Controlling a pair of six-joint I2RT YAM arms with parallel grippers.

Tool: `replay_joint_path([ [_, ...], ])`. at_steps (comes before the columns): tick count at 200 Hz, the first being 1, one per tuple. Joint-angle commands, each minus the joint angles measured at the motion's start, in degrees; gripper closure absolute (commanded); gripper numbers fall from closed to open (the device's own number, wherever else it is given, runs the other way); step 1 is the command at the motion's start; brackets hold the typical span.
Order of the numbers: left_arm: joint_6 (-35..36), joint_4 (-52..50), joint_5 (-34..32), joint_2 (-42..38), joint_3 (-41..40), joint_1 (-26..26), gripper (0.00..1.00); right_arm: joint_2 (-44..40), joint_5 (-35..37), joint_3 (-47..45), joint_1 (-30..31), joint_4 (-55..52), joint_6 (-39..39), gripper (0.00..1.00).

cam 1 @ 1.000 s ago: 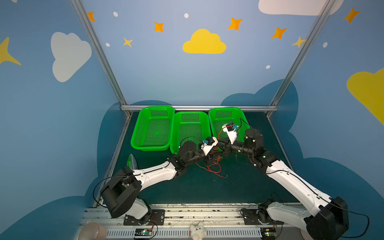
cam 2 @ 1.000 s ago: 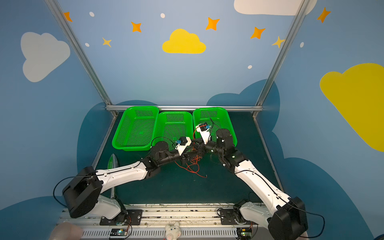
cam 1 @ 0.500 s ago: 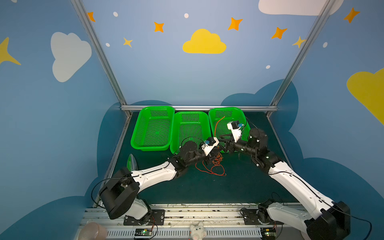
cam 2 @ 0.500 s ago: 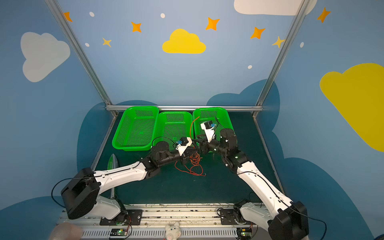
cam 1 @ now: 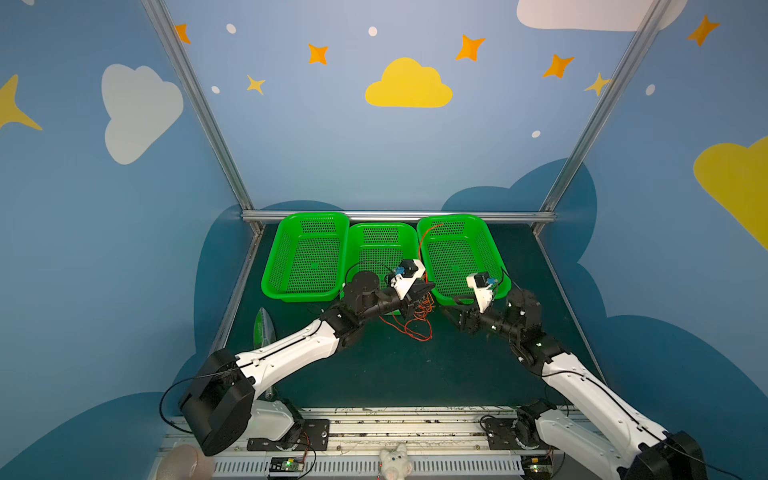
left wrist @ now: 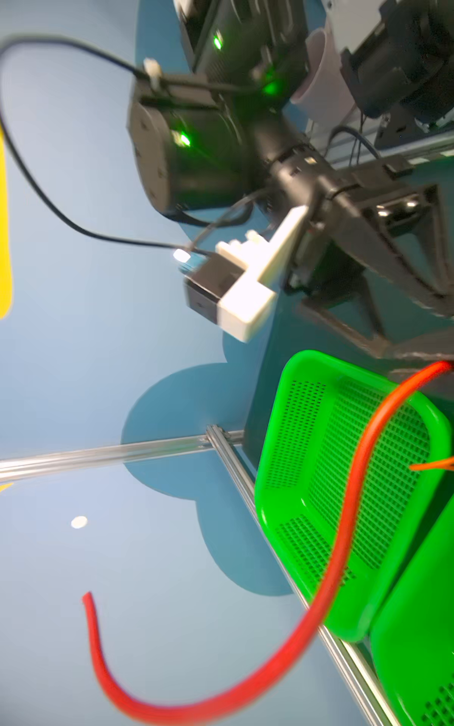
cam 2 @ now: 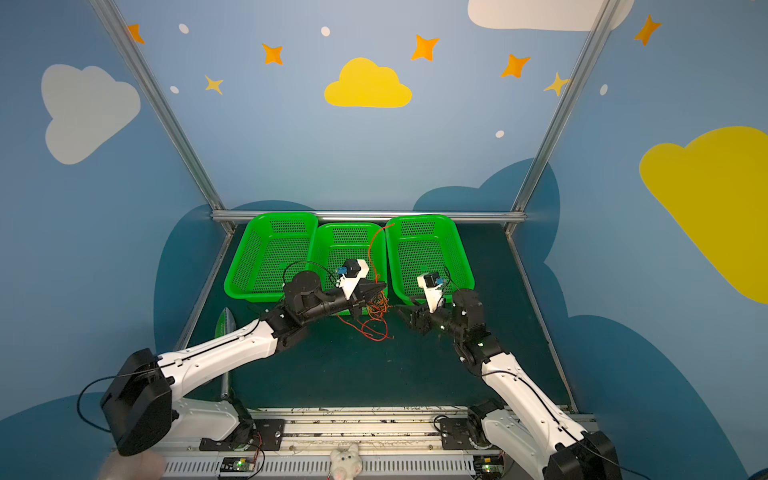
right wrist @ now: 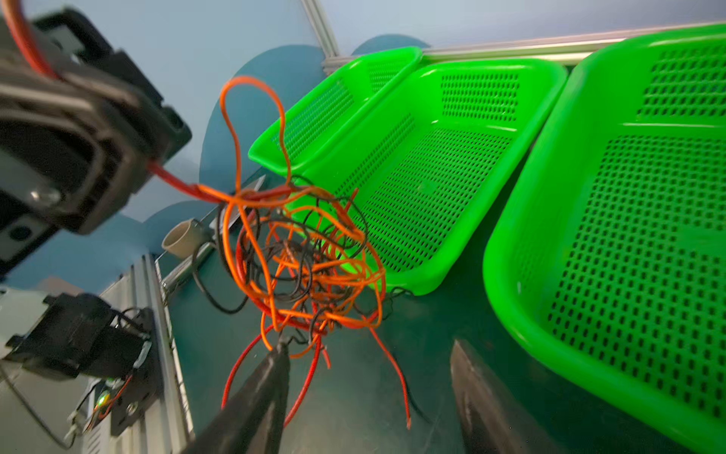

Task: Untangle and sort cables by color
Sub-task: Untie the cable.

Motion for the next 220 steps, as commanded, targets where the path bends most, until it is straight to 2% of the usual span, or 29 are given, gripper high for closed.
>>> replay_joint_path([
  [1, -0.8, -0.9, 3.8, 0.3, 2.2, 0.1, 0.97, 2.3, -4.1, 3.6, 1.6, 2.3, -2.1, 0.36],
  [29, -1.4, 0.1, 5.2, 1.3, 2.7, 0.0, 0.97, 6.7, -5.5, 10.5, 2.0, -4.1, 0.0, 0.41],
  [54, -1.4, -0.6, 5.7, 1.5, 3.2, -0.3, 0.97, 9.5, -6.2, 13.2, 1.9, -6.5, 0.8, 0.54],
  [76, -1.4, -0.5, 5.5, 1.3, 3.4, -0.4, 0.97, 10.5, -8.0, 13.4, 1.9, -6.2, 1.7, 0.72],
  [86, -1.3, -0.7, 5.1, 1.1, 3.5, -0.3, 0.97, 10.5, -7.9, 13.1, 1.9, -6.6, 2.0, 0.73],
  [95, -1.0, -0.9, 4.6, 1.0, 3.5, -0.4, 0.97, 10.0, -7.3, 12.7, 1.8, -7.5, 2.2, 0.69],
  [111, -0.3, -2.0, 3.5, 0.9, 3.6, -0.4, 0.97, 7.4, -4.2, 11.2, 1.6, -8.2, 2.8, 0.51],
  [130, -0.1, -2.1, 3.3, 1.0, 3.4, -0.4, 0.97, 2.4, 0.0, 8.6, 1.5, -8.9, 2.8, 0.42],
  [150, -0.1, -2.1, 3.7, 1.2, 3.5, -0.4, 0.97, -3.7, 3.8, 4.3, 1.6, -6.3, 2.5, 0.39],
  [174, 0.0, -2.0, 3.8, 1.4, 3.6, -0.3, 0.97, -8.1, 1.5, -1.2, 1.9, 1.8, 0.5, 0.38],
  [204, -0.3, -1.8, 4.6, 2.2, 4.3, -0.4, 0.97, -6.1, -2.7, -0.8, 2.5, 2.0, 1.4, 0.36],
  [220, -0.6, -1.8, 5.4, 2.6, 4.7, -0.5, 0.97, -3.1, -2.1, 1.0, 3.2, 1.4, 1.4, 0.36],
])
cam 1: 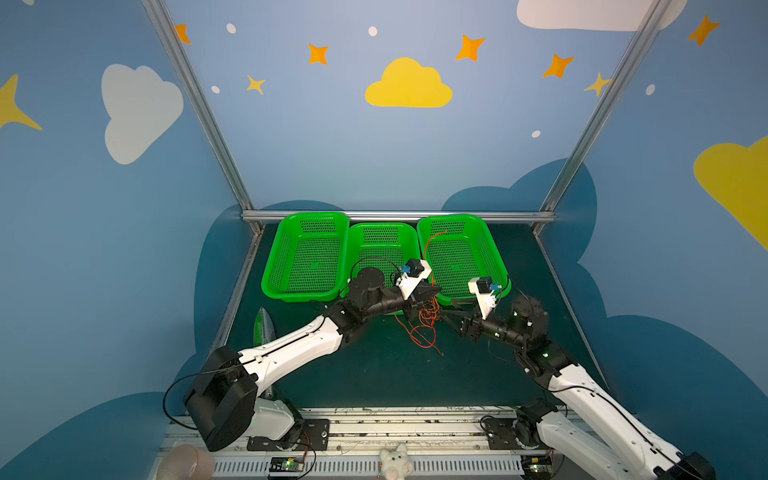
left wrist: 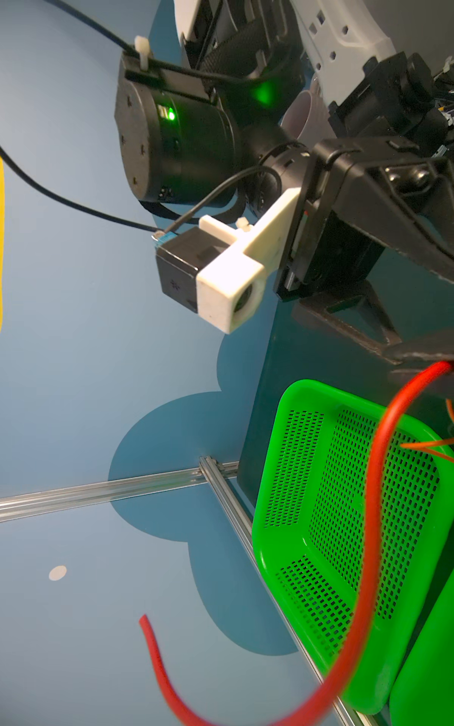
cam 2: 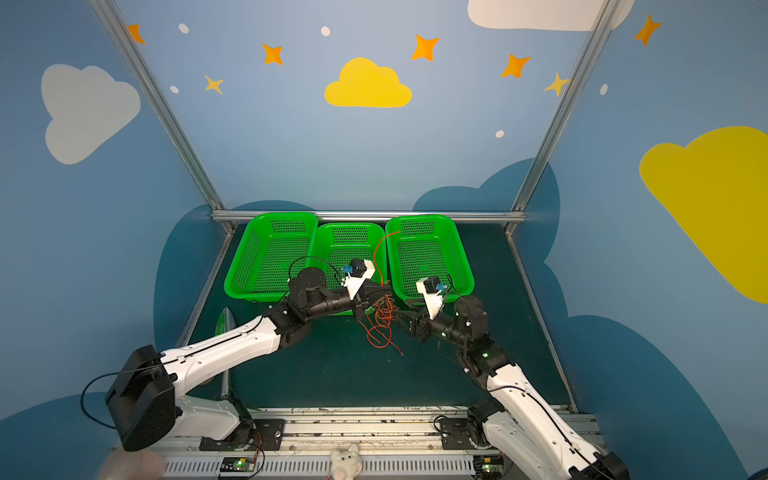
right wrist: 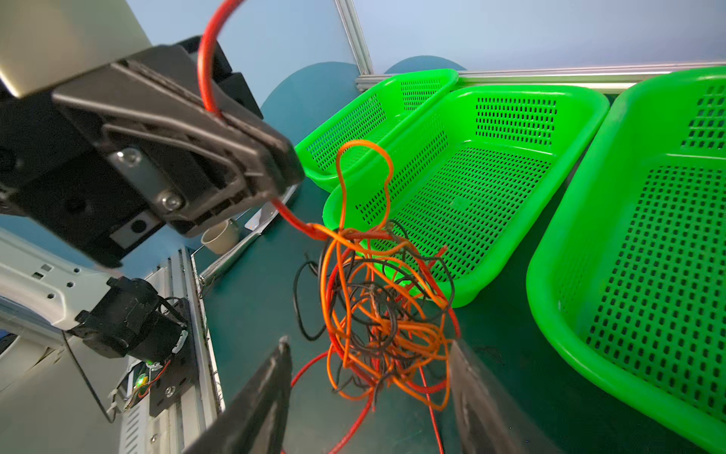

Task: Untangle and sort cables by color
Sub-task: Untie the cable.

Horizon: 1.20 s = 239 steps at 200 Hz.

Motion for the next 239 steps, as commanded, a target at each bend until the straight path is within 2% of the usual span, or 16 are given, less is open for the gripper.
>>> replay_joint_path([
  [1, 0.2, 0.8, 1.6, 0.7, 2.1, -0.1, 0.97, 3.2, -1.4, 2.3, 1.0, 1.8, -0.2, 0.37],
  [17, 0.0, 1.0, 1.8, 0.9, 2.2, -0.3, 0.97, 6.4, 0.2, 5.2, 1.2, -1.3, -0.2, 0.41],
  [33, 0.0, 0.9, 1.8, 0.8, 2.3, -0.4, 0.97, 8.6, 1.1, 8.4, 1.2, -5.3, 2.4, 0.51],
  [49, 0.0, 0.8, 1.8, 0.5, 2.4, -0.5, 0.97, 10.3, 1.3, 10.7, 1.1, -8.1, 2.4, 0.64],
  [67, -0.2, 0.5, 2.2, 0.1, 2.6, -0.6, 0.97, 11.4, 1.0, 10.5, 1.1, -7.2, 2.9, 0.84],
  [92, -0.8, 0.5, 3.2, -0.2, 3.2, -0.6, 0.97, 13.2, 1.3, 9.4, 1.1, -6.2, 3.3, 1.0],
  [141, -0.9, -3.0, 6.4, -1.3, 7.4, -0.1, 0.97, 16.0, 9.4, 9.1, 0.3, -10.8, 5.1, 1.0],
  [203, 0.4, -8.8, 6.6, -3.1, 15.0, 1.9, 0.97, 23.5, 10.5, 9.8, -0.4, -16.6, 10.0, 1.0],
  [239, 1.2, -13.1, 5.6, -3.9, 19.9, 3.1, 0.97, 27.6, 8.2, 11.7, -1.1, -19.7, 11.1, 1.0],
])
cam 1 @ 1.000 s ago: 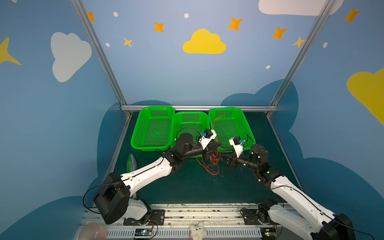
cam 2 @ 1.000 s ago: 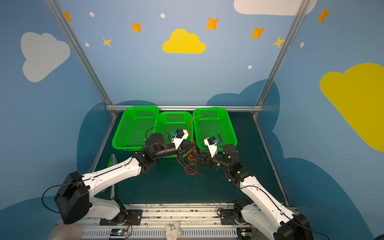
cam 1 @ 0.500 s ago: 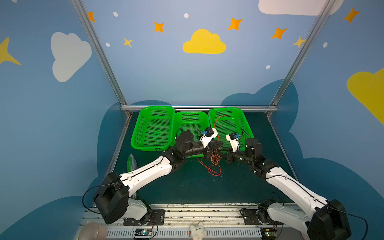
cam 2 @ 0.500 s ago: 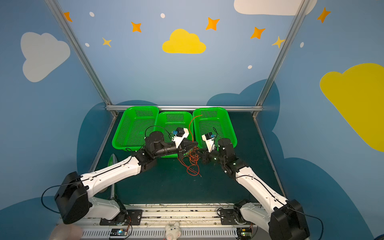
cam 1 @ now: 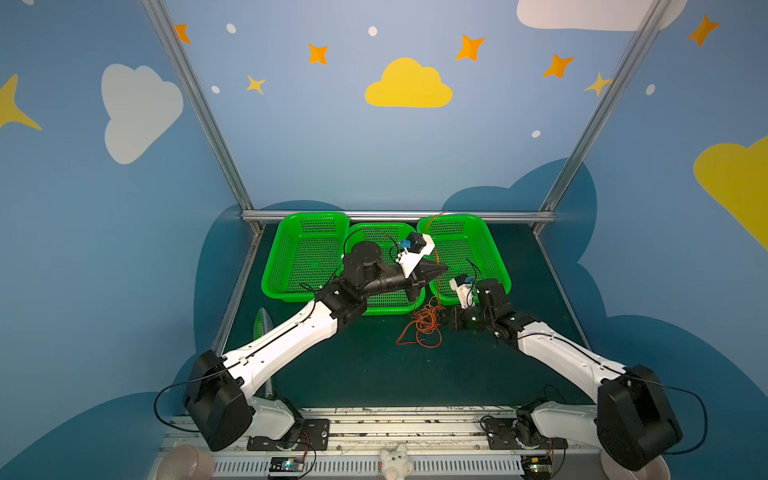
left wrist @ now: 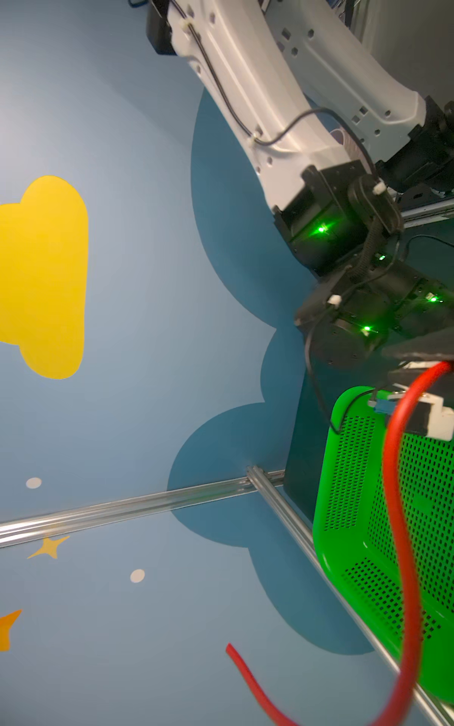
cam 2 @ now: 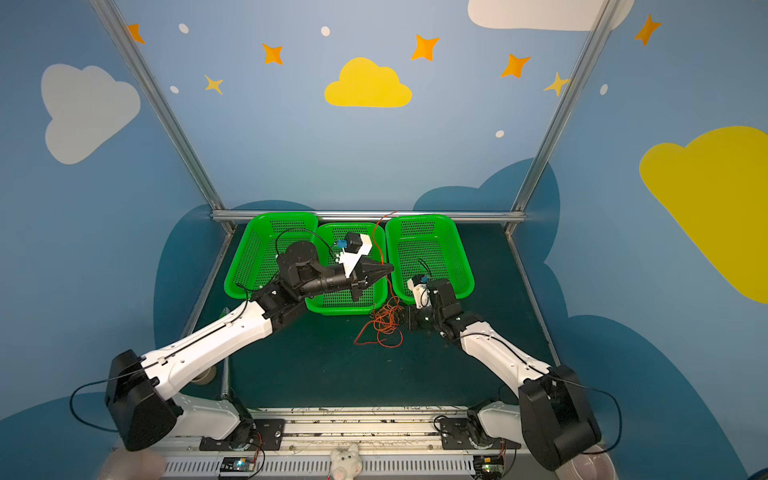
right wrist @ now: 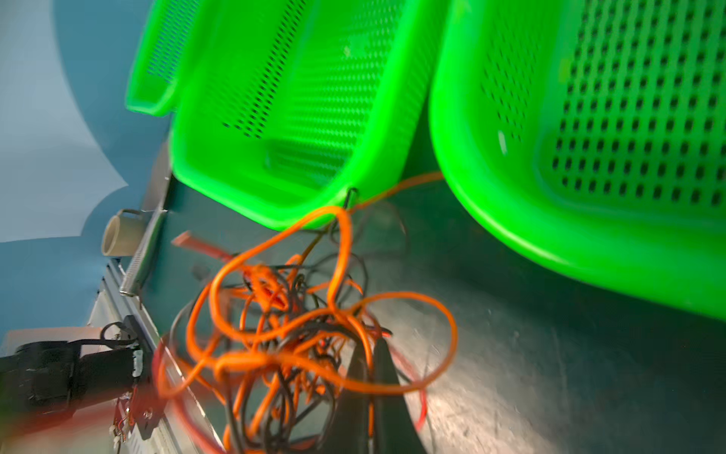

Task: Untangle and sort cables by color
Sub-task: Untie the cable.

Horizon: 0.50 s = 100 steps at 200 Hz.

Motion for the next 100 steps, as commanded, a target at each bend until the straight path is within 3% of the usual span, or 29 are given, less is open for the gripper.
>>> replay_joint_path([
  [1, 1.3, -1.8, 0.0, -3.2, 3.9, 0.9, 0.97, 1.9, -0.6, 2.1, -0.7, -4.7, 1.7, 1.0],
  [100, 3.1, -8.9, -2.8, -3.9, 11.6, 5.4, 0.97, 5.8, 0.0, 1.0, -1.2, -6.0, 1.9, 1.0],
])
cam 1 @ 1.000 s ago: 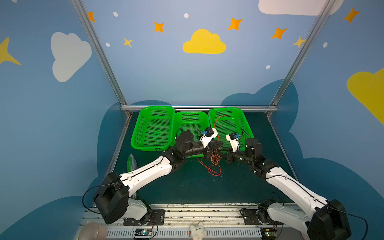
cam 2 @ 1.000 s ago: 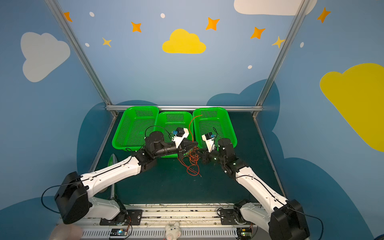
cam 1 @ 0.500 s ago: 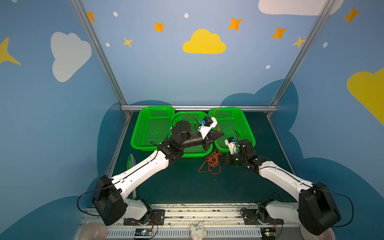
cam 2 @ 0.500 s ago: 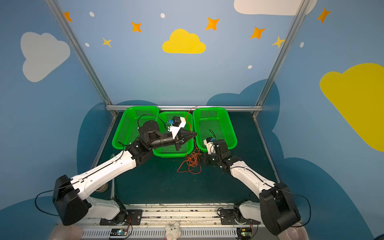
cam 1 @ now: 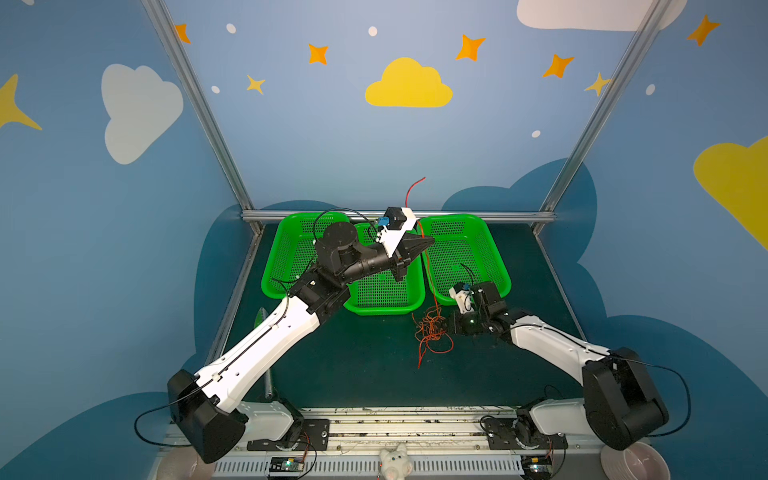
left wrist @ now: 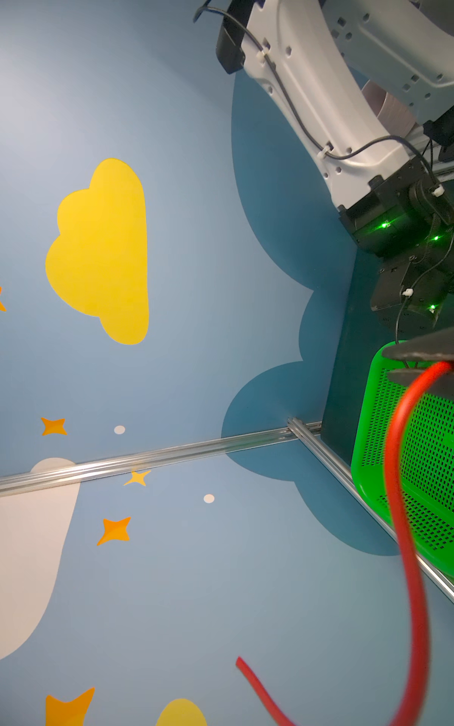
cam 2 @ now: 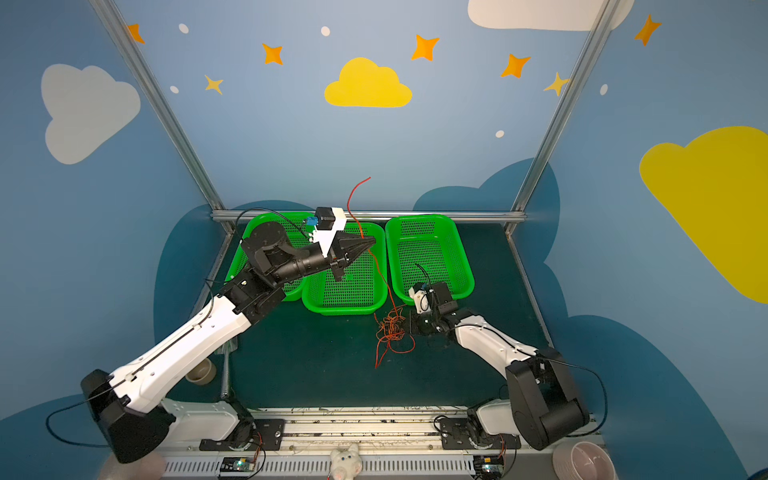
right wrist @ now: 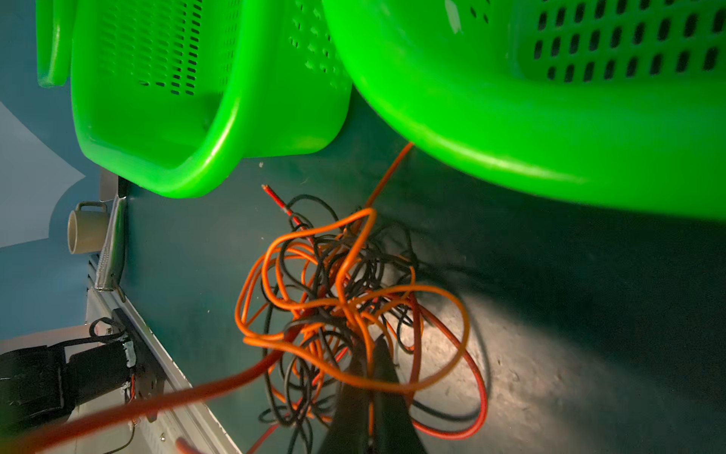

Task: Untangle and sort cables by color
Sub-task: Untie the cable.

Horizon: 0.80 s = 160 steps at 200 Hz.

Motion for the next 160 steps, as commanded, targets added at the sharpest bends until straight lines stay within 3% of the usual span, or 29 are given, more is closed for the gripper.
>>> replay_joint_path([
  [1, 0.9, -2.1, -0.7, -0.5, 3.5, 0.7, 0.97, 1.2, 0.8, 0.3, -0.3, -1.5, 0.6, 1.0],
  [117, -0.7, -3.9, -0.8, 1.5, 10.8, 5.8, 0.97, 3.2, 6.5, -3.4, -0.2, 1.1, 3.6, 1.0],
  [160, 0.3, -6.5, -0.1, 4.7, 18.2, 8.1, 0.97, 4.1, 7.7, -3.9, -0.1, 1.5, 3.9, 1.0],
])
